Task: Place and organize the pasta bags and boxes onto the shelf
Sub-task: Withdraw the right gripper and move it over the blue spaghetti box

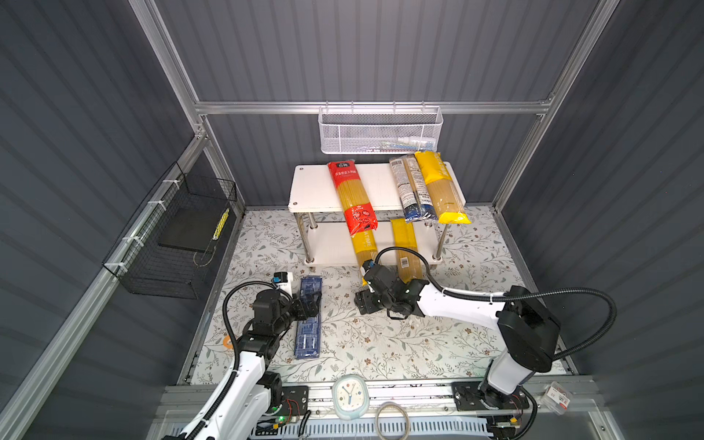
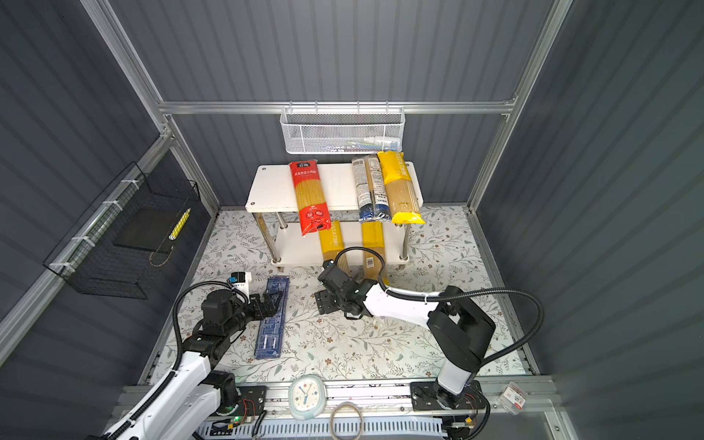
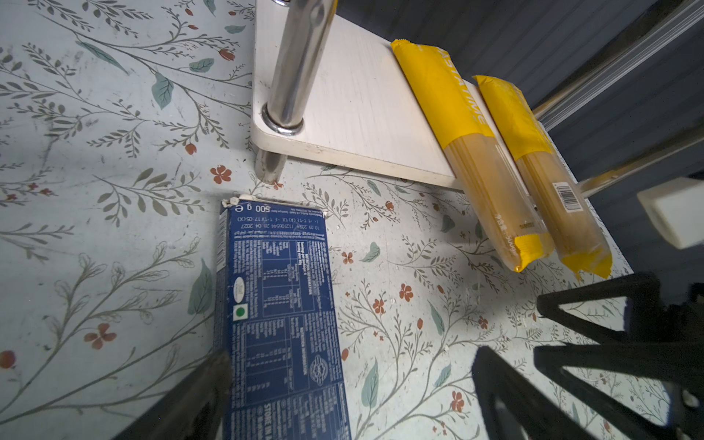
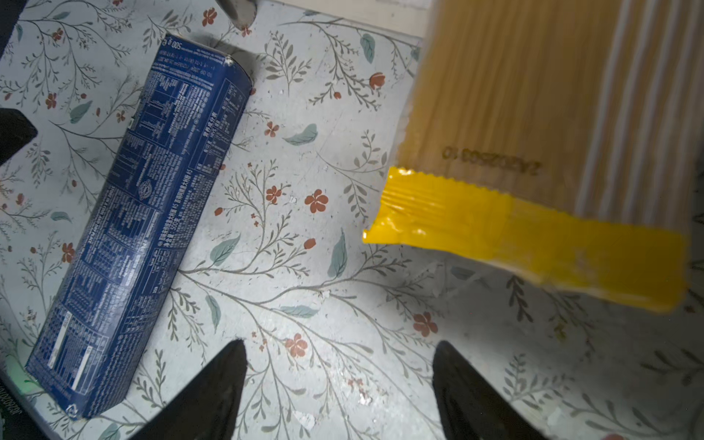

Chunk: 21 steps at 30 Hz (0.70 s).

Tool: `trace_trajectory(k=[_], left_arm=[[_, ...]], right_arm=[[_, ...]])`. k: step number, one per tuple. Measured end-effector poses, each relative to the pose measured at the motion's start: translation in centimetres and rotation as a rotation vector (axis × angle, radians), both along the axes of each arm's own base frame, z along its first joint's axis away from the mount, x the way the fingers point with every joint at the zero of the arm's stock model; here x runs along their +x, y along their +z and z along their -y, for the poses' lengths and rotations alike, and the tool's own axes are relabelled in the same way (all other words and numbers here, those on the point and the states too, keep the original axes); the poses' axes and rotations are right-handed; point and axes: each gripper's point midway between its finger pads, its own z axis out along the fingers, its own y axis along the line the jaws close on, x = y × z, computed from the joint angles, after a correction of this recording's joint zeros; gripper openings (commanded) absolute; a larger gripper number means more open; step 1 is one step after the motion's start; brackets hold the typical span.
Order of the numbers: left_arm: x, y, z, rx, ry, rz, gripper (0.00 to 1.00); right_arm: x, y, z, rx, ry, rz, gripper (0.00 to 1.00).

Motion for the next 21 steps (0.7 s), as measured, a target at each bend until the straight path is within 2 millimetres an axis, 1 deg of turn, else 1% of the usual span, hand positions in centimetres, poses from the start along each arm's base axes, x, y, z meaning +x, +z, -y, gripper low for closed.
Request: trace_trajectory(k=[3, 7, 11, 17, 21], left_arm=[[0.0, 0.0, 0.0, 0.000, 0.000, 0.000, 0.99], [0.0, 0.0, 0.0, 0.000, 0.000, 0.000, 0.99], [0.0, 0.0, 0.0, 0.000, 0.000, 0.000, 0.99], [0.0, 0.0, 0.0, 0.000, 0.000, 0.000, 0.99], [0.0, -0.1, -0.1, 0.002, 0.003, -0.003, 0.99]], right_arm=[[0.9, 0.1, -1.0, 0.007, 0.013, 0.012, 0.79], [2.1, 0.8, -1.9, 0.023, 0.022, 0.034, 0.79], [3.1, 0.6, -2.6, 0.019, 0.038, 0.035, 0.79], [3.8, 0.2, -3.8, 0.014, 0.068, 0.035, 0.79], [3.8, 0.4, -4.1, 0.016, 0.081, 0.033, 0.79]])
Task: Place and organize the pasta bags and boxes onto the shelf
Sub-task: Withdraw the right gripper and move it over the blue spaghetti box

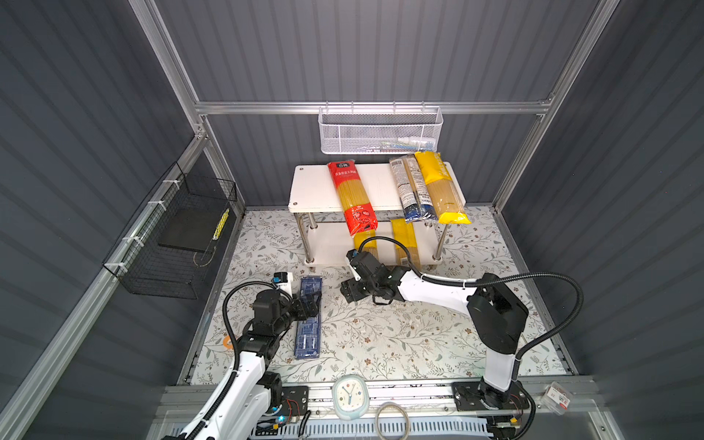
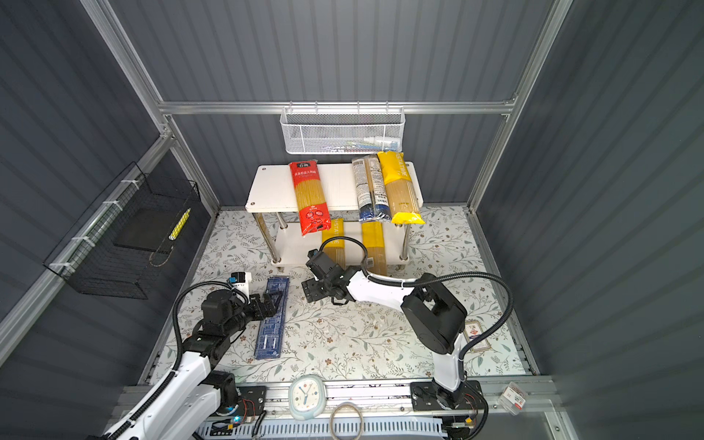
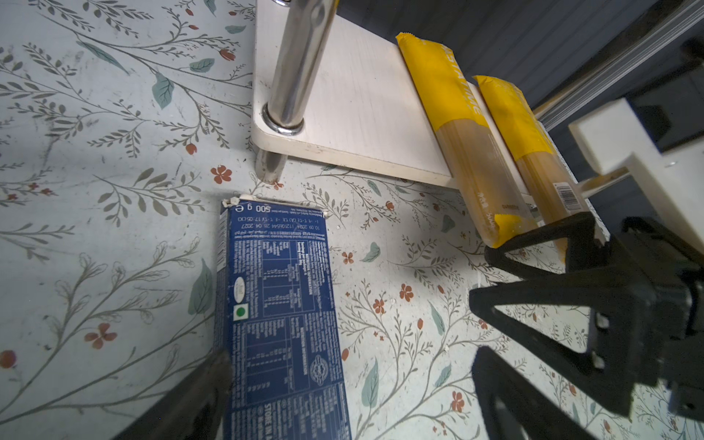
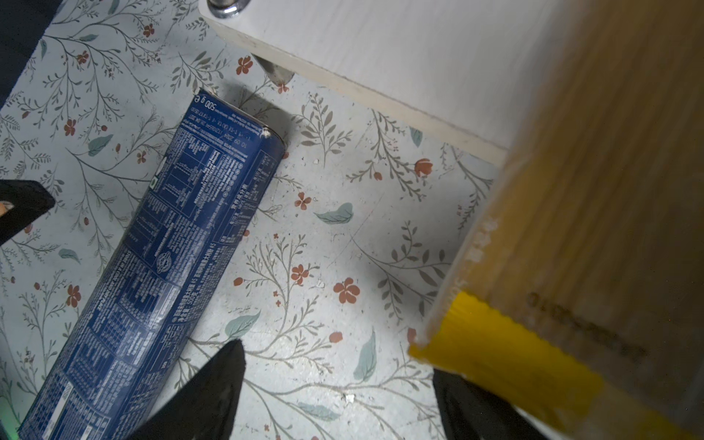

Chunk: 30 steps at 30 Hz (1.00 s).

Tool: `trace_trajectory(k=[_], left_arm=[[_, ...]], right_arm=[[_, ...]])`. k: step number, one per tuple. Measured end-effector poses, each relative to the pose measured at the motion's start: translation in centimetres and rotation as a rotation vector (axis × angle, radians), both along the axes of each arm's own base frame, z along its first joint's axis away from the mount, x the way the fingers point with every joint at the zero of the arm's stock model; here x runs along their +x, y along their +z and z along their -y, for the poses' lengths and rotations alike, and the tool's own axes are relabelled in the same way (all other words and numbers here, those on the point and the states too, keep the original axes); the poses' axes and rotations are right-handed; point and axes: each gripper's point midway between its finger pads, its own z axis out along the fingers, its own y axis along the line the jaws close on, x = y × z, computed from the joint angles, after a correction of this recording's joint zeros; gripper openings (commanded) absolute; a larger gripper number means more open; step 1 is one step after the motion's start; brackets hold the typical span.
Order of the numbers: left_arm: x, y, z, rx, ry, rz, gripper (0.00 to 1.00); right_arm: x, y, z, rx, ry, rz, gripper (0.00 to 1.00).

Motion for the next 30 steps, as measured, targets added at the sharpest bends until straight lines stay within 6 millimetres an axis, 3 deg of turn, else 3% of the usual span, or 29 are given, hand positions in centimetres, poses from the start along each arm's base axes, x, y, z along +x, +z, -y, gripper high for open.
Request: trace_trajectory(k=[6, 10, 13, 17, 24, 30], left_arm=[[-0.1, -0.8, -1.7, 0.042, 0.103, -0.119, 0.99], [0.3, -0.1, -2.3, 0.034, 0.168, -0.192, 0.99], [0.1, -0.9, -2.3, 0.021, 0.189, -0.264, 0.99], [-1.2, -2.8, -2.5, 0.015, 0.216, -0.373, 0.99], [-2.1, -2.7, -2.5, -0.040, 0.259, -0.409, 0.99], [-3.1, -4.5, -2.3, -0.064, 0.268, -0.468, 0.99]], right_arm=[[-2.0, 2.5, 0.7, 0.058, 0.044, 0.009, 0.80], [-5.0, 5.3, 0.6, 0.129, 0.113, 0.027, 0.81], [-7.2, 6.5, 0.5, 0.182, 0.163, 0.024, 0.82], [-8.7, 6.5, 1.3, 0.207, 0.173, 0.012, 0.83], [-9.8, 5.3, 2.7, 0.224, 0.143, -0.019, 0.84], [-10.0, 4.9, 2.9, 0.231, 0.127, -0.036, 0.84]])
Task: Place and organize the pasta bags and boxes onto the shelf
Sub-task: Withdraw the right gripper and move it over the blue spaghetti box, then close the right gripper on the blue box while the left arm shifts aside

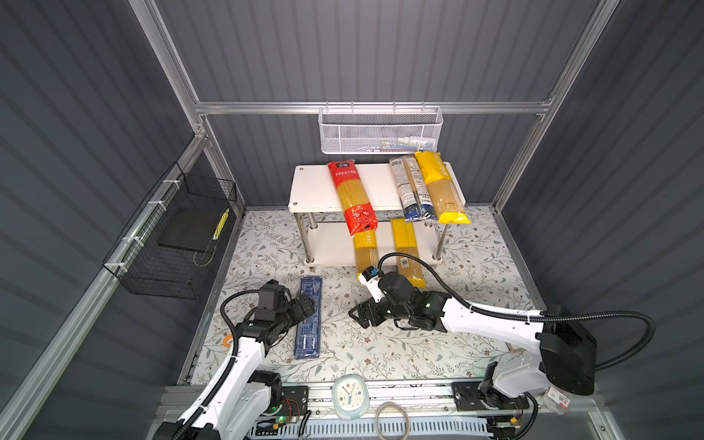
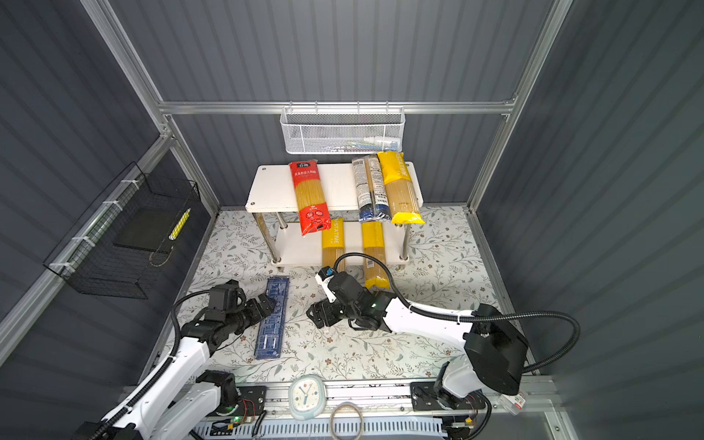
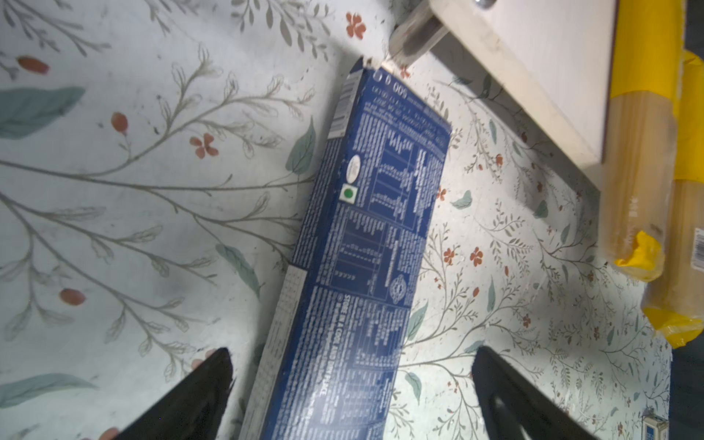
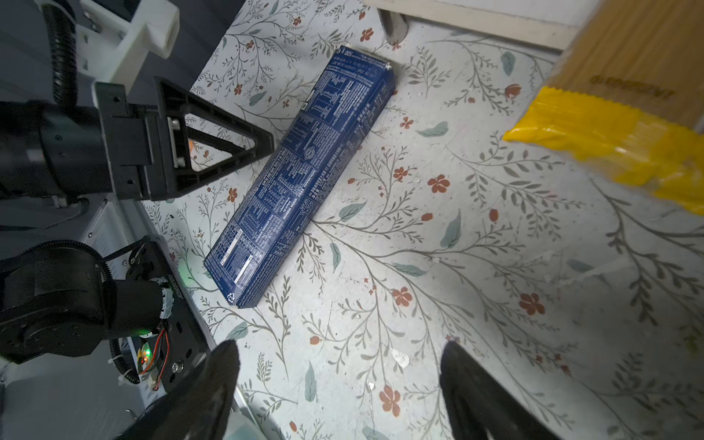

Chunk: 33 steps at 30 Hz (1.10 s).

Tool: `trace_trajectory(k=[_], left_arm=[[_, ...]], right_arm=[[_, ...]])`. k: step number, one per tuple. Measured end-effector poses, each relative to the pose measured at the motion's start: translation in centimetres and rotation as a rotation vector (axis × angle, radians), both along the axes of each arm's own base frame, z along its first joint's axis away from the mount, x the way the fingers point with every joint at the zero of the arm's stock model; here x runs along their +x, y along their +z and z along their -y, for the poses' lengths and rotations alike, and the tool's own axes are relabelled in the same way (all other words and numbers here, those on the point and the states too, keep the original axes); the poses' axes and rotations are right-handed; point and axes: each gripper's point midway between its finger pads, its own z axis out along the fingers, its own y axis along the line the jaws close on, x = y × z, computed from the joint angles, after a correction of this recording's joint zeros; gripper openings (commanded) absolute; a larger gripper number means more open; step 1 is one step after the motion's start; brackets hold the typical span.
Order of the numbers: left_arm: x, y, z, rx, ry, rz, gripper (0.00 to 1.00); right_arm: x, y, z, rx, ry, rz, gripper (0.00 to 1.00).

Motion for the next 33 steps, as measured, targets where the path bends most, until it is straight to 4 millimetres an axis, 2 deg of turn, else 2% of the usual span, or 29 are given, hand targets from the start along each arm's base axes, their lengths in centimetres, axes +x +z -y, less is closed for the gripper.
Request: trace_trajectory(k=[8, 14, 23, 33], left_arm=[[-1.4, -2.1, 1.0, -0.068, 0.003, -0.057, 0.99], [-1.4, -1.7, 1.7, -0.109, 0.012, -0.041, 0.99], [-1.4, -1.6, 3.4, -0.187, 0.009, -0.025, 0.99], [-2.6, -2.3, 7.5, -0.102, -0.139, -0.035, 0.99]], right_arm=[[0.2, -0.1, 0.2, -0.008, -0.016, 0.013, 0.84], [0.5, 0.3, 0.4, -0.007, -0.034, 0.030, 0.85], [0.7, -0.1, 0.9, -0.033, -0.051, 0.033, 0.86], [0.5, -0.9, 1.4, -0.068, -0.059, 0.020, 0.87]])
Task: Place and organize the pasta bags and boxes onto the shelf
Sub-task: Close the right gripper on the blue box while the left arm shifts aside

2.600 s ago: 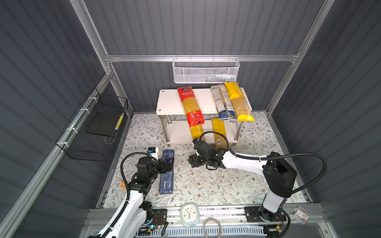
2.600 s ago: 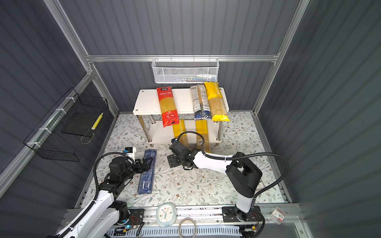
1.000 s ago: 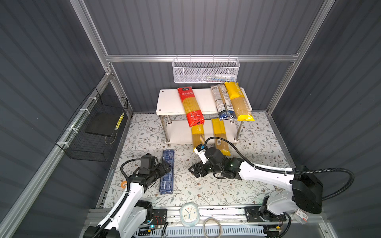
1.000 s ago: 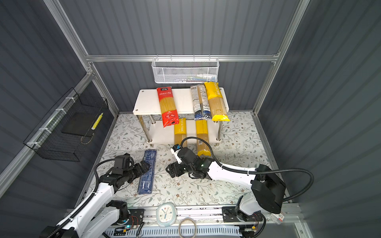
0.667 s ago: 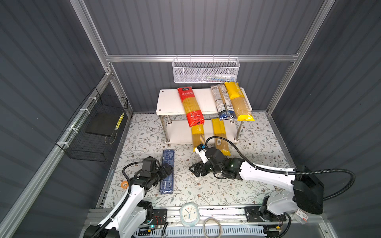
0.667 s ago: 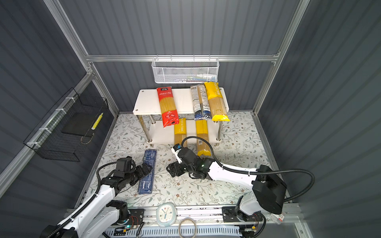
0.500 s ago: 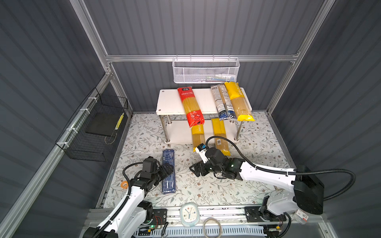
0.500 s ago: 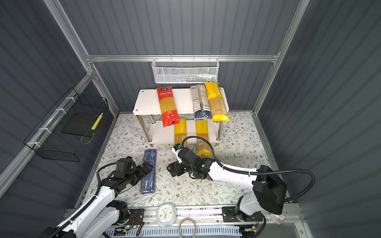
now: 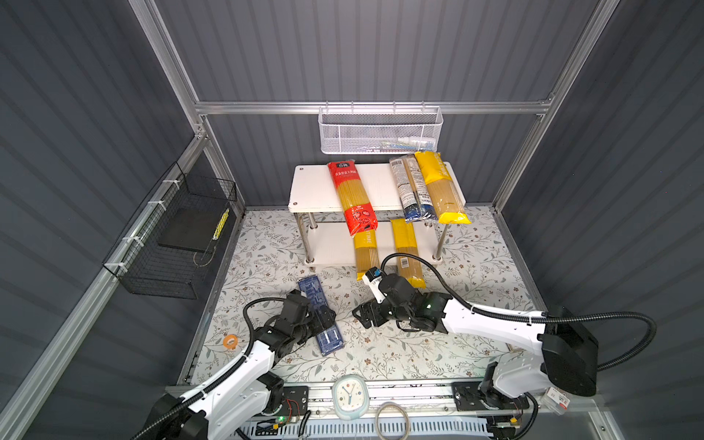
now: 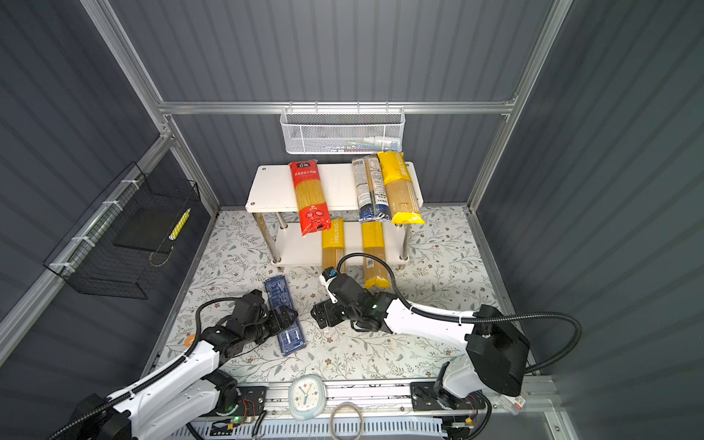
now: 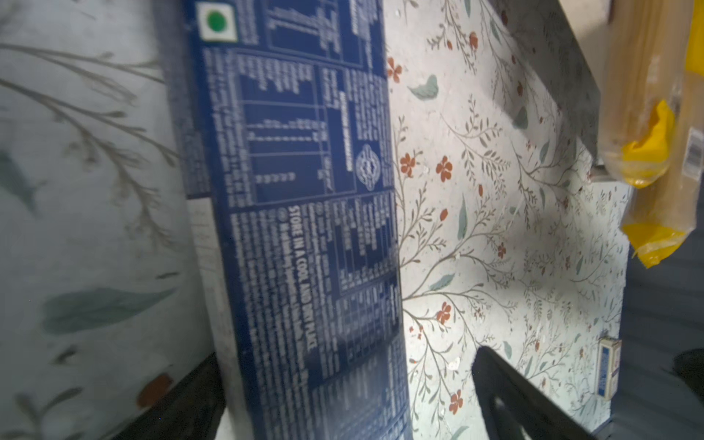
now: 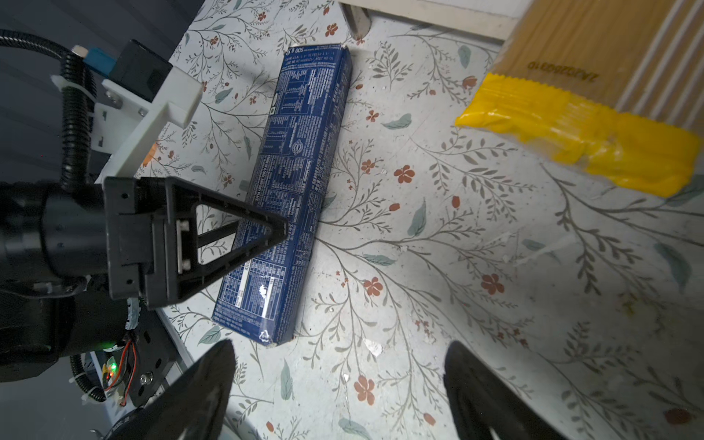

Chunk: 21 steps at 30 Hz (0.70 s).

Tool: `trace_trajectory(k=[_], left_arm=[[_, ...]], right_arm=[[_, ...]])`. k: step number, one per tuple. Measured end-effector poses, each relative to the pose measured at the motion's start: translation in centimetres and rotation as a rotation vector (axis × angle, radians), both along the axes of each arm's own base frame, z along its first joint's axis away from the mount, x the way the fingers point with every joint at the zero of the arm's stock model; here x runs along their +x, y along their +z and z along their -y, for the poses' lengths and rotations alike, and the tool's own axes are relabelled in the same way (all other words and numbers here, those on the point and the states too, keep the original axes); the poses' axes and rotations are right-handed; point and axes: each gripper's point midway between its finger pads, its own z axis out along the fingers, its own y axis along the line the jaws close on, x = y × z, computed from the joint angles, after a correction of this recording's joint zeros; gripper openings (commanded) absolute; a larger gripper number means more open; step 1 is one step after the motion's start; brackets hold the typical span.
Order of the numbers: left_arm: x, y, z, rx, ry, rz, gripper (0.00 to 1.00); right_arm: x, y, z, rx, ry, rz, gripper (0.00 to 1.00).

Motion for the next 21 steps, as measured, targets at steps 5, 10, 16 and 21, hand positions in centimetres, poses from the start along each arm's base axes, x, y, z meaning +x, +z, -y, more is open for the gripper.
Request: trace_trajectory(k=[5, 10, 16, 21], left_arm=[[0.1, -0.2, 2.7, 0.063, -0.077, 0.006, 0.99], [1.6, 3.2, 1.7, 0.161, -0.044, 0.108, 0.99], [3.2, 9.7, -0.9, 0.223, 0.025, 0.276, 0.99], [4.7, 8.9, -3.7, 0.318, 0.065, 0.234, 0.99]], right_arm=[[-0.1, -0.4, 0.3, -0.018, -0.002, -0.009, 0.88], [-0.6, -0.9, 0.6, -0.046, 0.014, -0.017, 0.89], [-2.2, -2.5, -1.7, -0.144, 0.120, -0.024, 0.94], [-3.1, -4.0, -5.3, -0.212, 0.224, -0.011, 0.99]])
